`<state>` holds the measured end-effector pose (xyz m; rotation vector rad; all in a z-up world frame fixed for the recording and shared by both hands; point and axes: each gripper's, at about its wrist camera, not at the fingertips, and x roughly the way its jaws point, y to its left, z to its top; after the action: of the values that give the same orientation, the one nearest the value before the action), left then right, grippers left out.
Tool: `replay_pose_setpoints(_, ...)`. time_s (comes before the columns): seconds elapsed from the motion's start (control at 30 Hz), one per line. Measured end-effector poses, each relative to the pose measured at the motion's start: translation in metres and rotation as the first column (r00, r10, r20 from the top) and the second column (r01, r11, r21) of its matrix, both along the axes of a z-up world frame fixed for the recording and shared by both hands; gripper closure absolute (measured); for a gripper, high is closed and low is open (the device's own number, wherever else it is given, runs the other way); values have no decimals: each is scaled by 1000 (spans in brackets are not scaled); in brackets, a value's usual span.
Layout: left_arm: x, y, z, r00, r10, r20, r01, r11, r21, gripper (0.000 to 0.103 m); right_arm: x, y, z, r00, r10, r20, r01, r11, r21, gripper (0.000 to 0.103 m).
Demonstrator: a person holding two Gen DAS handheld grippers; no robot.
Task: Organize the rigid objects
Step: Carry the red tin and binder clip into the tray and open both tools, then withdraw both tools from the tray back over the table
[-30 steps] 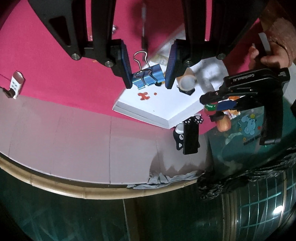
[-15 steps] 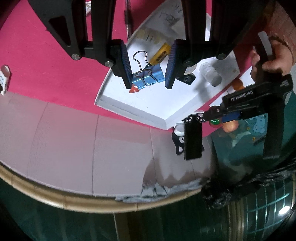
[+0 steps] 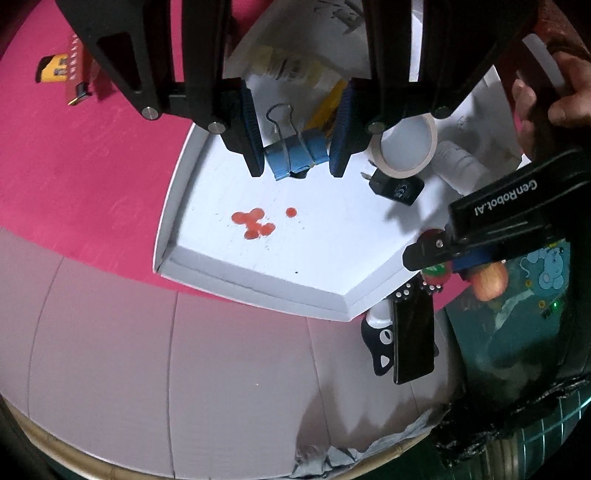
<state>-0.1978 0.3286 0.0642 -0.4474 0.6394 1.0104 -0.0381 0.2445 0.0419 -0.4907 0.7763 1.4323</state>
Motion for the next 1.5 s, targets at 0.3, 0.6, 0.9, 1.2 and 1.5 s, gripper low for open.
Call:
replay_pose_setpoints(0.3, -10, -17, 16, 998, 37, 49, -40, 998, 44, 0, 0, -32, 25, 997, -33, 63, 25, 993, 117, 0)
replay_pose_setpoints(0.6, 2, -65, 32, 990, -93, 104, 85, 993, 78, 0, 63, -110, 42, 969, -237, 65, 219, 953, 209, 0)
replay_pose_setpoints(0.9, 26, -95, 31, 974, -188, 123, 182, 982, 60, 0, 64, -152, 2, 985, -128, 115, 125, 992, 33, 0)
replay_pose_setpoints(1.2, 20, -102, 30, 971, -196, 134, 192, 981, 43, 0, 4, -107, -21, 957, 138, 255, -119, 989, -87, 32)
replay_pose_setpoints(1.5, 13, -103, 29, 972, -183, 148, 181, 983, 27, 0, 38, -79, -35, 953, 59, 296, -30, 994, -103, 35)
